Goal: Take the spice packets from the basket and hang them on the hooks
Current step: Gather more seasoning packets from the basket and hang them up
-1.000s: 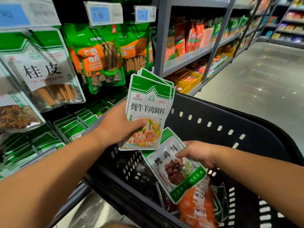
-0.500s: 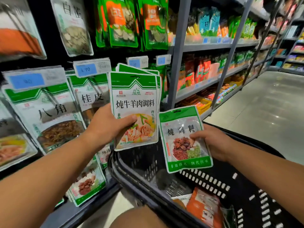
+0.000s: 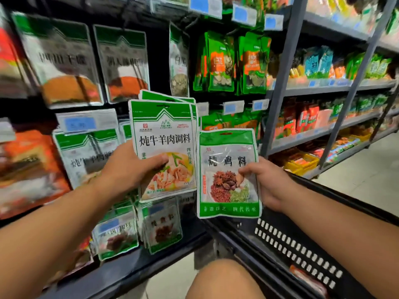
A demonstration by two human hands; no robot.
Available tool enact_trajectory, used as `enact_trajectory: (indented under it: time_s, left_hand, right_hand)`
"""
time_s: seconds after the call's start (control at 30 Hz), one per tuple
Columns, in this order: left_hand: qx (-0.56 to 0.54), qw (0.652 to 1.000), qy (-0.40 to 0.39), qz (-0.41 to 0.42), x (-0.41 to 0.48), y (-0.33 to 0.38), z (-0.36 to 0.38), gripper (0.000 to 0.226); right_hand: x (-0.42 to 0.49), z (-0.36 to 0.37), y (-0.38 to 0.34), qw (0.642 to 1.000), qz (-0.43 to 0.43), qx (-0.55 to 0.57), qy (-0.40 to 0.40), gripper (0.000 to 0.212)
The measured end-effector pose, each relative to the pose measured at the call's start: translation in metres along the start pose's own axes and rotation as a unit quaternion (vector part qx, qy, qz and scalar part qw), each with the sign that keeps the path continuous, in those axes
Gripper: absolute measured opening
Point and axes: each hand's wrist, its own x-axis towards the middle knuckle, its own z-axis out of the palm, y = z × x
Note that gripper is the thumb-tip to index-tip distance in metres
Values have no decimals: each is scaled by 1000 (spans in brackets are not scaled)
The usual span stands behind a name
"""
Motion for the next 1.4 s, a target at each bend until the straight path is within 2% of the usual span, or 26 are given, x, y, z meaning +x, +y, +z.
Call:
enact_trajectory:
  time_s: [0.1, 0.2, 0.37, 0.47, 0.6, 0.87, 1.03, 1.13, 1.3, 1.4]
  left_hand:
    - [-13, 999, 17, -29, -17, -15, -27, 33]
    - [6, 999, 25, -37, -31, -30, -49, 29]
    - [-10, 997, 44, -66, -46, -53, -71, 29]
    - [-34, 996, 38, -79, -54, -68, -80, 28]
    - [-8, 996, 22, -87, -67, -90, -86, 31]
    - [26, 990, 7, -138, -82, -137, -78, 33]
    - [54, 986, -10, -155, -87, -163, -69, 34]
    - [55, 985, -28, -163, -90, -176, -60, 35]
    - [20, 983, -26, -179, -91, -190, -48, 39]
    - [-8, 979, -36, -199, -89, -194, -48, 40]
  right_hand:
    - [5, 31, 13, 1000, -8, 3, -12, 32]
    - [8, 59, 26, 999, -18, 2, -31, 16]
    - [21, 97, 53, 996, -27, 15, -81, 20]
    - [31, 113, 73, 996, -29, 7, -81, 20]
    - [40, 129, 100, 997, 11, -6, -80, 26]
    - [56, 130, 171, 996, 45, -9, -77, 27]
    - [59, 114, 231, 985, 103, -67, -119, 32]
    - [62, 105, 258, 978, 138, -102, -118, 33]
    - [78, 99, 276, 978, 150, -76, -120, 49]
    - [90, 101, 280, 982, 135, -89, -94, 36]
